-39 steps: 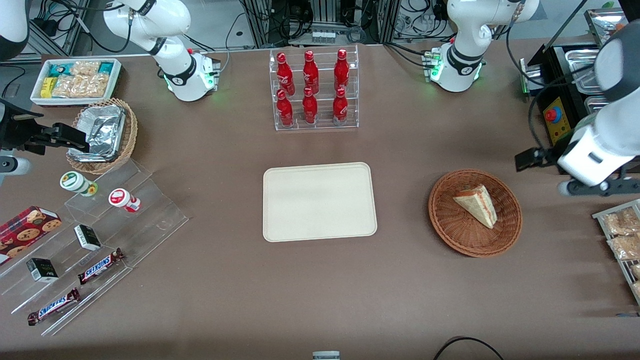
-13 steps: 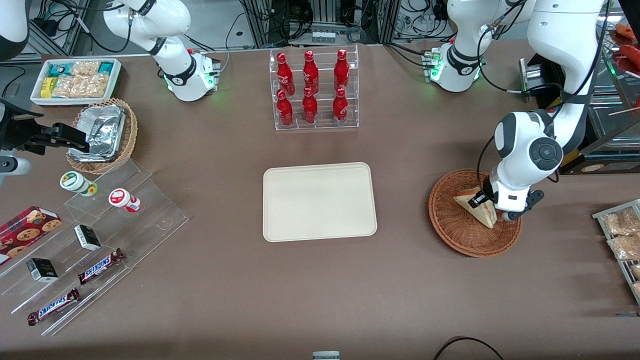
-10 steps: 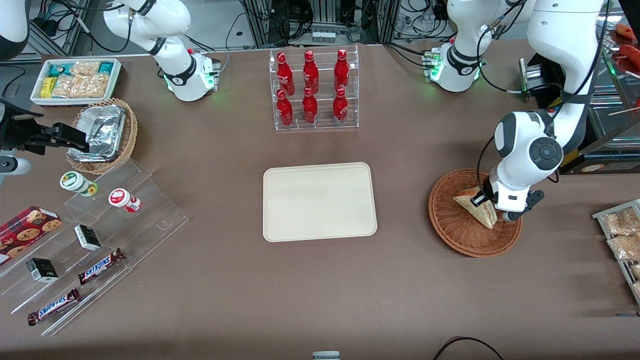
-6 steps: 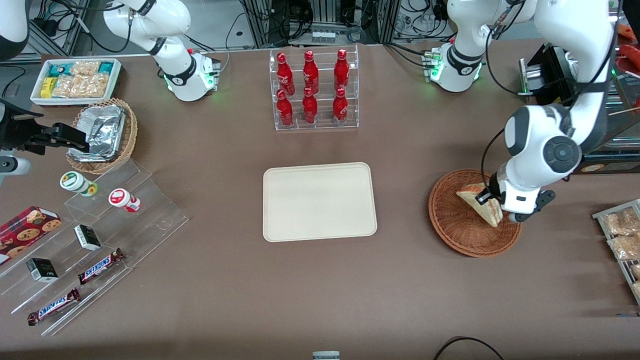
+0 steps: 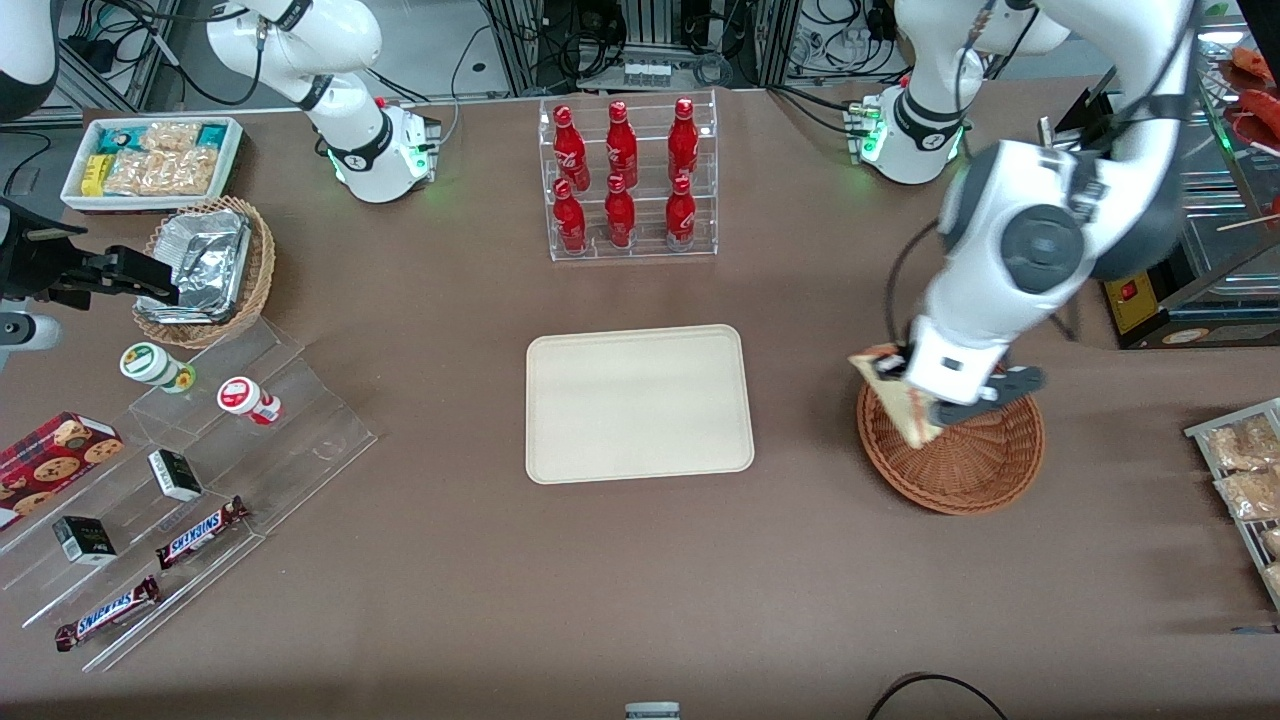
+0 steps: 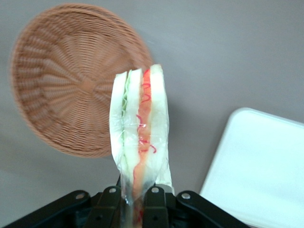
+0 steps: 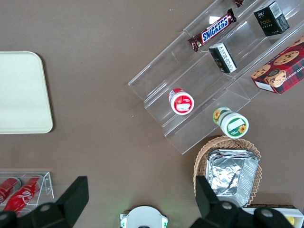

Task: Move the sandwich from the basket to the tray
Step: 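Lift the sandwich and carry it with the left gripper over the cream tray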

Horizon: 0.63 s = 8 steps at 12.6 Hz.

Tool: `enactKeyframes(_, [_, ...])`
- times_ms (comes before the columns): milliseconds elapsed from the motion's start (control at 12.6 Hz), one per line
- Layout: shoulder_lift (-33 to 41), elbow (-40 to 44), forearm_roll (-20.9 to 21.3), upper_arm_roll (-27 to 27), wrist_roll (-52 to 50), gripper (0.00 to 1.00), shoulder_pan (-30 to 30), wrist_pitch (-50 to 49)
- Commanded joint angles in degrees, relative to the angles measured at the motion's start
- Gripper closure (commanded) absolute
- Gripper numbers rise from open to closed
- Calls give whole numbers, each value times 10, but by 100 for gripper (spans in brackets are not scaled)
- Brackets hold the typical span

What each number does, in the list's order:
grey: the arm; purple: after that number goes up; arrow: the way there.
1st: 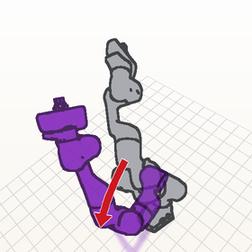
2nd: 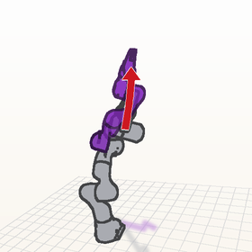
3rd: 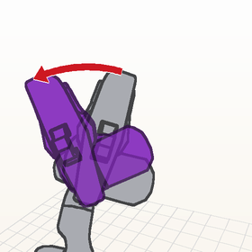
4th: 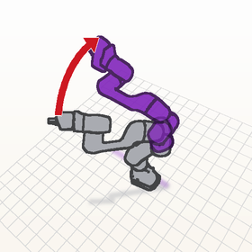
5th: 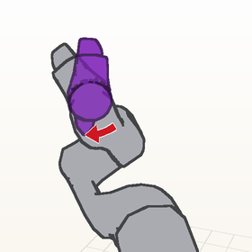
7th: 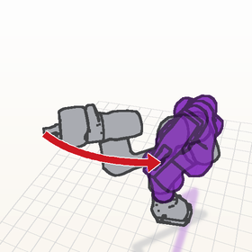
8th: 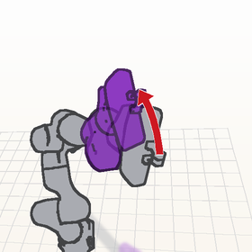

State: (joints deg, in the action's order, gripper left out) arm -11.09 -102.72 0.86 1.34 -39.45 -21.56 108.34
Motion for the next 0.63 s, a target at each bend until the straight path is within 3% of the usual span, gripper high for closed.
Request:
enactKeyframes(0, [-54, 60, 3, -7, -8, 100, -83, -11])
enactKeyframes(396, [-167, 146, 2, -4, -49, 100, -202, -7])
enactKeyframes(554, [-223, 196, 0, -3, -63, 100, -215, -3])
